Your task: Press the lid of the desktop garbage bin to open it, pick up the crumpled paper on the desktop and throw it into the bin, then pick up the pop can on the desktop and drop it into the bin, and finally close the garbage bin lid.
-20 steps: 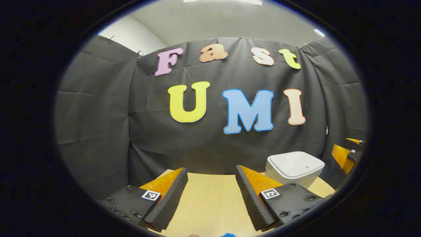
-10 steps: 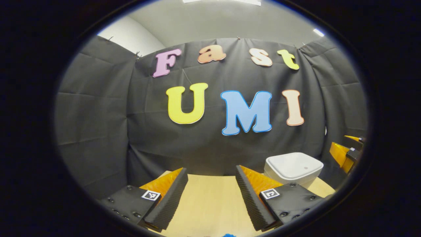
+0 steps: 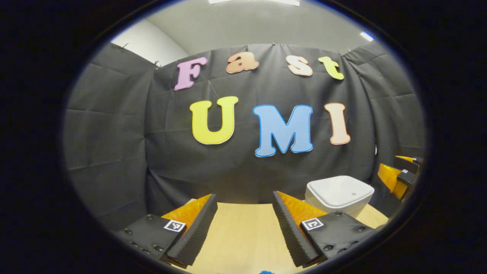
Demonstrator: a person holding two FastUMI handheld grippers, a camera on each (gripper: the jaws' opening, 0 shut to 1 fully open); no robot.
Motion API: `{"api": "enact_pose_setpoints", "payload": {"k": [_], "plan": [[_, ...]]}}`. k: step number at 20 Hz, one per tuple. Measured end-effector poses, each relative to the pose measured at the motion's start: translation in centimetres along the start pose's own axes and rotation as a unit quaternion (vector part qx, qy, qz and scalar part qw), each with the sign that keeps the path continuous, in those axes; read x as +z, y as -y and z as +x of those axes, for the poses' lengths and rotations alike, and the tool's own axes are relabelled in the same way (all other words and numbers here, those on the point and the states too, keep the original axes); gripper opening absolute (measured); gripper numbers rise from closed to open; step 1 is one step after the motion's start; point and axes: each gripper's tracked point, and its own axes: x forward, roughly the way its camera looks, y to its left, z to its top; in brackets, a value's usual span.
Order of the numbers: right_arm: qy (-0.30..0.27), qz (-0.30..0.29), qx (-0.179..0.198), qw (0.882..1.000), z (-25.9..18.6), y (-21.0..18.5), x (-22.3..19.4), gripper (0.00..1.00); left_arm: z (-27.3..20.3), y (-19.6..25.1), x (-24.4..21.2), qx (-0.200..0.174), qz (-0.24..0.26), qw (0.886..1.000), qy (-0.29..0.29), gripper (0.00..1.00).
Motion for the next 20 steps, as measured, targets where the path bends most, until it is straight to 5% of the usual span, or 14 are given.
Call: {"api": "enact_pose_setpoints", "payload": {"k": [5,7,8,9,10,11,13,15,16,17,18,20], "plan": [[-0.004,-0.004,0.007,1.0,1.1,-0.5,-0.1,0.95,0.4,0.2,-0.1,-0.004,-0.001,1.0,-0.002,0.95],[-0.009,-0.005,0.008,1.0,1.5,-0.6,-0.2,0.85,0.5,0.3,0.0,-0.004,0.0,1.0,-0.001,0.95],[-0.013,-0.005,0.01,1.0,1.8,-0.6,-0.4,0.92,0.5,0.3,0.0,-0.005,0.001,1.0,-0.001,0.94],[-0.018,-0.003,0.011,1.0,2.0,-0.7,-0.7,0.78,0.6,0.3,0.1,-0.005,0.001,1.0,-0.001,0.94],[-0.025,0.0,0.016,1.0,2.2,-0.9,-1.0,0.75,0.7,0.4,-0.1,-0.006,0.002,1.0,-0.001,0.95],[-0.033,0.001,0.015,0.999,2.3,-0.9,-1.3,0.81,0.8,0.4,0.0,-0.006,0.002,1.0,-0.001,0.95],[-0.048,0.007,0.025,0.999,2.6,-1.2,-2.1,0.42,0.8,0.5,-0.1,-0.006,0.002,1.0,-0.001,0.95],[-0.055,0.007,0.012,0.998,3.1,-0.6,-2.6,0.34,0.8,0.5,-0.2,-0.007,0.001,1.0,-0.002,0.95],[-0.057,0.01,0.011,0.998,3.3,-0.4,-2.6,0.0,0.9,0.6,-0.1,-0.006,0.001,1.0,-0.001,0.95],[-0.063,0.012,0.015,0.998,3.3,-0.6,-2.8,0.11,0.9,0.6,-0.1,-0.006,0.001,1.0,-0.001,0.95],[-0.067,0.012,0.019,0.997,3.5,-0.7,-3.1,0.02,1.0,0.6,-0.1,-0.006,0.0,1.0,-0.001,0.95],[-0.072,0.009,0.024,0.997,3.9,-0.6,-3.4,0.02,1.0,0.6,-0.2,-0.006,0.0,1.0,-0.002,0.95]]}}
